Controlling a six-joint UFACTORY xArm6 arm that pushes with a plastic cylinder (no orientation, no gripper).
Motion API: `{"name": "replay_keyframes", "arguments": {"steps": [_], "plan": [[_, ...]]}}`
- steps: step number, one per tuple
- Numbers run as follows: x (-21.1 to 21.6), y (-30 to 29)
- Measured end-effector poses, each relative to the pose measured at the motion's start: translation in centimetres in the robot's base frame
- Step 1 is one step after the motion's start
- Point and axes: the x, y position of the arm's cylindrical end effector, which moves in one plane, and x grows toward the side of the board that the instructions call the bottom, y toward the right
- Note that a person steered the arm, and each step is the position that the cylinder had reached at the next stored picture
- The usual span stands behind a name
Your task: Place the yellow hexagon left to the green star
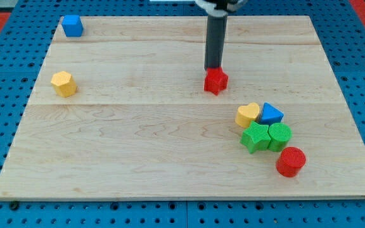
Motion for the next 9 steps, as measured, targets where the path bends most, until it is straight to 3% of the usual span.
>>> {"name": "replay_keyframes", "arguments": {"steps": [1, 3, 4, 5, 6, 7, 8, 9], "plan": [[2.1, 2.0], [2.4, -3.4], [7.5, 0.6], [8.8, -0.6], [6.3, -8.1], [12.0, -19.8], [8.2, -33.5], [3.9, -34.8]]}}
